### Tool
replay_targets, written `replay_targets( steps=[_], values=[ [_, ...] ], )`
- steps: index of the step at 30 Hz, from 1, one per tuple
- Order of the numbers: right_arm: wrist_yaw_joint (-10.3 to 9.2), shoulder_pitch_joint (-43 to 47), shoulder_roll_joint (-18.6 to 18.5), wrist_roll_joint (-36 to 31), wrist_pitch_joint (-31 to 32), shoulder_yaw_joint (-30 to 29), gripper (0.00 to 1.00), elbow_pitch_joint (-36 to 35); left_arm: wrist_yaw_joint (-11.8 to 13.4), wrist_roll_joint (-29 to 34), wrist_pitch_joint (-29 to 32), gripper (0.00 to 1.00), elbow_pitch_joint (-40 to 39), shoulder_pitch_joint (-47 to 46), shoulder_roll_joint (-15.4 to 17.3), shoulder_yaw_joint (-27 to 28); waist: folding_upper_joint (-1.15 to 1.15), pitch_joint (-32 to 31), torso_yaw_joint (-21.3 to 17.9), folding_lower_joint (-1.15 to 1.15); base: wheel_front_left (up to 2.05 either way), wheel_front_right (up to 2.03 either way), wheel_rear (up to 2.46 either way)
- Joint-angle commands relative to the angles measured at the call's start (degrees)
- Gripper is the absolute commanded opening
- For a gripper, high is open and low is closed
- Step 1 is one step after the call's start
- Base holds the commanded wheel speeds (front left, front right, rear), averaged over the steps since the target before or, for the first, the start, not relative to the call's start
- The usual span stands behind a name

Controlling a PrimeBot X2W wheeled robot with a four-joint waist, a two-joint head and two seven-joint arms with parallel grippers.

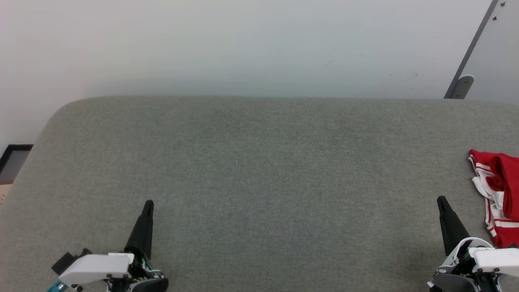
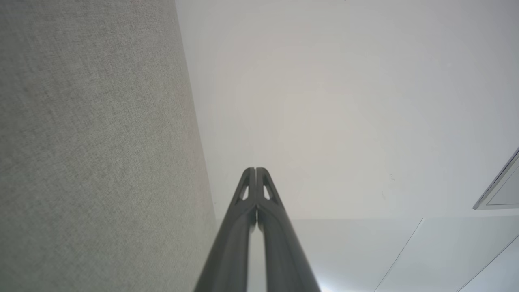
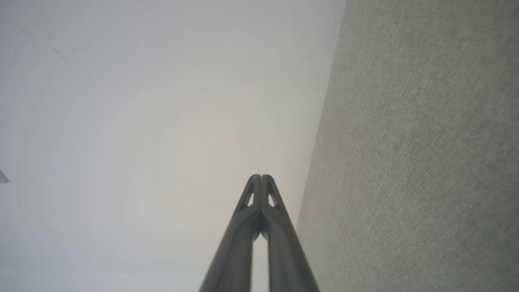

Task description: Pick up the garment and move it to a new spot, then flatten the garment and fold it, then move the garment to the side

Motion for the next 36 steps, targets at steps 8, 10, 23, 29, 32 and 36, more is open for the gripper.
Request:
replay_targets(
  steps=[8, 10, 23, 29, 32, 36],
  values=[
    [-0.06, -0.19, 0.17, 0.23, 0.14, 0.00, 0.00, -0.13, -0.18, -0.19, 0.16, 0.00, -0.11, -0.52, 0.03, 0.08, 0.00, 0.00, 0.00, 0.00, 0.00, 0.00, 0.00],
    [-0.06, -0.19, 0.17, 0.23, 0.14, 0.00, 0.00, -0.13, -0.18, -0.19, 0.16, 0.00, -0.11, -0.52, 0.03, 0.09, 0.00, 0.00, 0.00, 0.00, 0.00, 0.00, 0.00],
    [-0.06, -0.19, 0.17, 0.23, 0.14, 0.00, 0.00, -0.13, -0.18, -0.20, 0.15, 0.00, -0.10, -0.52, 0.03, 0.07, 0.00, 0.00, 0.00, 0.00, 0.00, 0.00, 0.00],
    [-0.06, -0.18, 0.17, 0.24, 0.14, 0.00, 0.00, -0.13, -0.18, -0.20, 0.15, 0.00, -0.11, -0.52, 0.03, 0.08, 0.00, 0.00, 0.00, 0.00, 0.00, 0.00, 0.00],
    [-0.06, -0.18, 0.17, 0.24, 0.14, 0.00, 0.00, -0.13, -0.18, -0.20, 0.15, 0.00, -0.11, -0.52, 0.03, 0.07, 0.00, 0.00, 0.00, 0.00, 0.00, 0.00, 0.00],
    [-0.06, -0.18, 0.17, 0.24, 0.14, 0.00, 0.00, -0.13, -0.18, -0.20, 0.14, 0.00, -0.11, -0.52, 0.03, 0.07, 0.00, 0.00, 0.00, 0.00, 0.00, 0.00, 0.00]
  ],
)
